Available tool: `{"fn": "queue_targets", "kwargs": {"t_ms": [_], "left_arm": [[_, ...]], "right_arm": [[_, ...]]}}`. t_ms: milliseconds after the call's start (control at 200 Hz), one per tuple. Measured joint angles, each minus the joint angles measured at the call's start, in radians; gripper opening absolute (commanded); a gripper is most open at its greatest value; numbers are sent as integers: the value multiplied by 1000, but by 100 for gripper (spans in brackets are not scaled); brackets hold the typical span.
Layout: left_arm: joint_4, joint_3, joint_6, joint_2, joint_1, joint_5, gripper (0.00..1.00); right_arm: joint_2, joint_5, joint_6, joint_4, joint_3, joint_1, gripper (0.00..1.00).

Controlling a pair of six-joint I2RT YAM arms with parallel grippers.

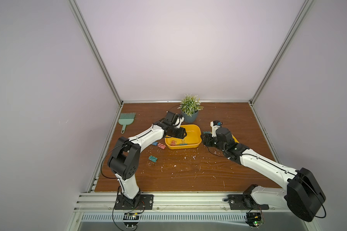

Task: Take out the binder clips from the storage box
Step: Pick up the binder clip from the storage box.

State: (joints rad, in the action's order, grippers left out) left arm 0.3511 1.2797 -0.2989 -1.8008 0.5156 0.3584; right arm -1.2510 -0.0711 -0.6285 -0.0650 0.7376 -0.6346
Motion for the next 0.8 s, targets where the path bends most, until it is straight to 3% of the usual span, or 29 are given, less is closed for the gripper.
{"fn": "queue_targets", "kwargs": {"t_ms": [245,440,801], "left_arm": [[78,38,62,-84,1,44,49],[104,51,88,-135,1,76,39],[121,66,97,-142,1,93,27]], "right_arm": [[0,2,-8,0,0,1,51],[-10,7,-15,2,0,1,51],[-21,25,-25,6,0,1,51]]}}
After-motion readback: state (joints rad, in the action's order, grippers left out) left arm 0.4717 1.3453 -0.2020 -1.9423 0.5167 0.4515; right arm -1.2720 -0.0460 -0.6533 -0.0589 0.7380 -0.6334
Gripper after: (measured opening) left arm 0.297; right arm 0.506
